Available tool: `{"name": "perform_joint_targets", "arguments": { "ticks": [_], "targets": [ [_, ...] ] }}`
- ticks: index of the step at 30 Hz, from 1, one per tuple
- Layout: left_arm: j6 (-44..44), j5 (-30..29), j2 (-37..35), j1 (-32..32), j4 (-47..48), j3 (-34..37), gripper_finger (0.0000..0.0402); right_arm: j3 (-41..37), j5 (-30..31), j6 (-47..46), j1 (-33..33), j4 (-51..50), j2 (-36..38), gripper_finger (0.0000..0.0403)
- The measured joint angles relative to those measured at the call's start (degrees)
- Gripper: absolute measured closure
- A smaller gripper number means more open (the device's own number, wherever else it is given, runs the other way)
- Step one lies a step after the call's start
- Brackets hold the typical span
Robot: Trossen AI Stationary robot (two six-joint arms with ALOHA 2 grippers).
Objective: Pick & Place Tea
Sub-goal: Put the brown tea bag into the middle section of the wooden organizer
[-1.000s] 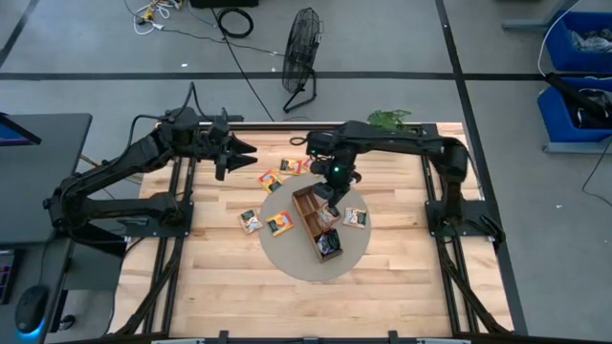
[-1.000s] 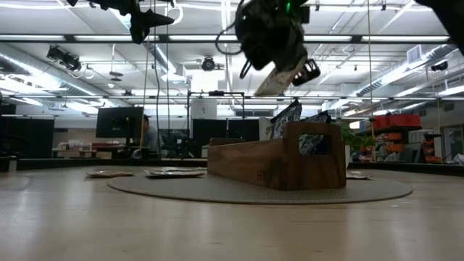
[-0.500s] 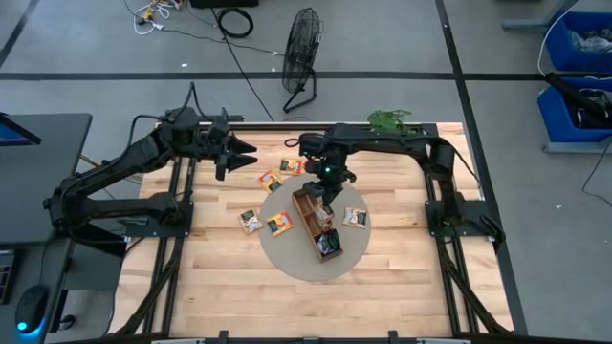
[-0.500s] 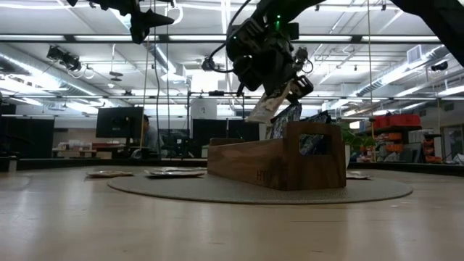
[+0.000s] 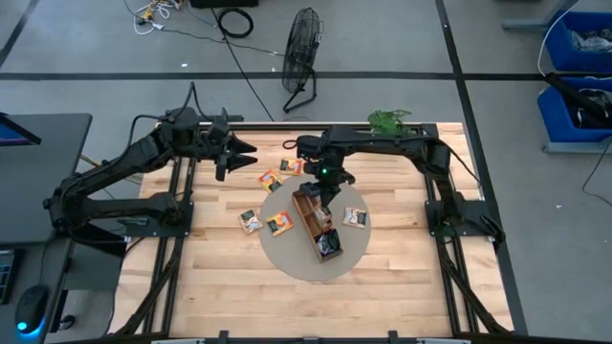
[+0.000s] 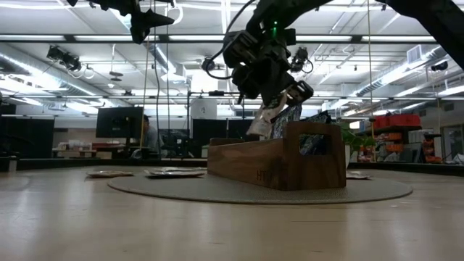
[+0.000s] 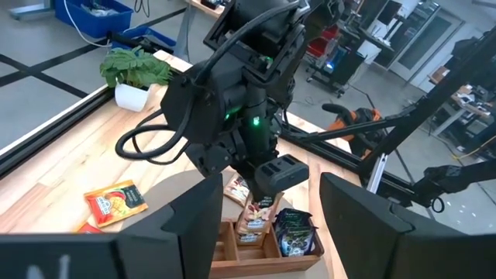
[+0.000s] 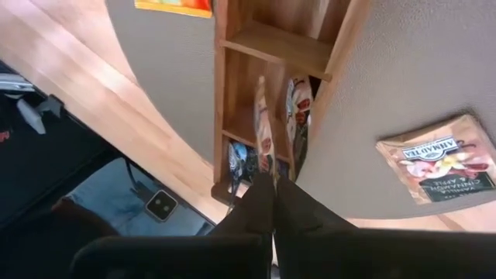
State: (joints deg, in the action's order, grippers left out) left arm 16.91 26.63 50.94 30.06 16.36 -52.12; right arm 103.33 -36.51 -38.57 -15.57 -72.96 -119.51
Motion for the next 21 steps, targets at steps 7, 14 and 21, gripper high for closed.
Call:
{"name": "perform_joint_targets", "arguments": {
  "ticks": [7, 14, 21],
  "targets": [
    [-0.2, 0.0, 0.0, 0.0, 0.0, 0.0, 0.0181, 0.0, 0.7, -0.3, 0.2, -0.3, -0.1, 0.0403],
    [-0.8, 0.0, 0.0, 0.0, 0.0, 0.0, 0.0181, 0.0, 2.0, -1.1, 0.6, -0.7, -0.1, 0.0403],
    [-1.2, -1.5, 0.1, 0.0, 0.0, 0.0, 0.0181, 0.0, 2.4, -1.3, 1.3, -0.8, -0.3, 0.0403]
  ]
}}
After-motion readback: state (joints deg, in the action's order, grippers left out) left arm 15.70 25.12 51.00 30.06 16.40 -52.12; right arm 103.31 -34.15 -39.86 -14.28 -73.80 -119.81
